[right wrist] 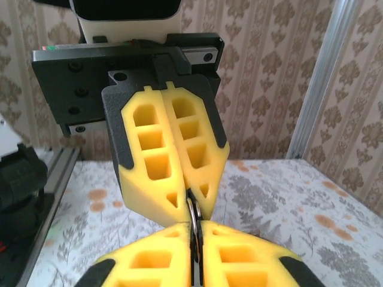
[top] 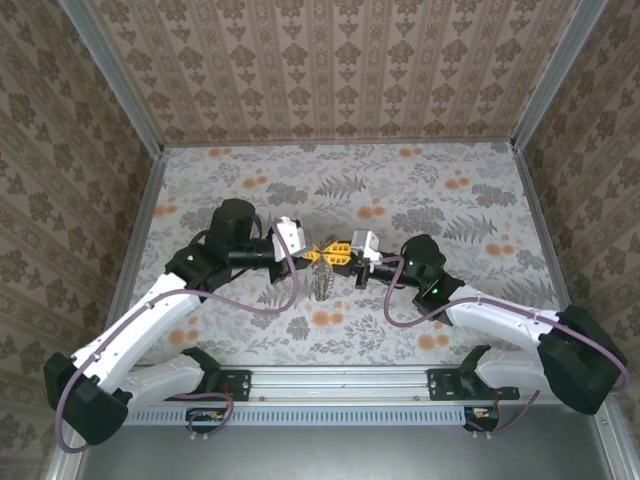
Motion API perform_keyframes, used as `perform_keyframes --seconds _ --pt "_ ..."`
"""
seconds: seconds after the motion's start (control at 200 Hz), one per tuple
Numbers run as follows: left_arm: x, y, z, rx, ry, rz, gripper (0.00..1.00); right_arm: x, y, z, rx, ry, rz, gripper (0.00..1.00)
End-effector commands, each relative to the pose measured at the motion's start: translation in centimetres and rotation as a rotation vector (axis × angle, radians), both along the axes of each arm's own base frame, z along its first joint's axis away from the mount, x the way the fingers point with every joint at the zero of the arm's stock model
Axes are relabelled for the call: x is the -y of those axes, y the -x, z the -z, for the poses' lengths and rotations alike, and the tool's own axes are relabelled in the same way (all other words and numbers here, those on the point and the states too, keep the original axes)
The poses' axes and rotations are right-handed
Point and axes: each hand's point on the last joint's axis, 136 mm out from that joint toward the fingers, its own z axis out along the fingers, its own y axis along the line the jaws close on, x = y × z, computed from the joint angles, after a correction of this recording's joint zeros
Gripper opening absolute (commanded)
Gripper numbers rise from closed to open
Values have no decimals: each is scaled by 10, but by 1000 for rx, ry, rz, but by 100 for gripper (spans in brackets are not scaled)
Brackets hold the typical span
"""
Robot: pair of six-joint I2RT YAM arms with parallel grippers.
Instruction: Put the keys on the keyring
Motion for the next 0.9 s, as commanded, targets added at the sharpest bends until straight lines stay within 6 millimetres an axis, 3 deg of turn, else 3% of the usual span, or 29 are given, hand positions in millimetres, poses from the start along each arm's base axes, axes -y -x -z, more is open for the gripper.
perform_keyframes --seconds 0.0,0.25,0.46,0.895 --pt "-8 4 -6 103 -84 -2 0 3 8 12 68 205 -32 21" --pt "-8 9 0 125 -185 23 0 5 10 29 47 374 -70 28" --pt "-5 13 6 120 -229 61 0 1 8 21 29 348 -70 27" --pt "3 16 5 123 -243 90 0 -3 22 17 -5 349 -157 24"
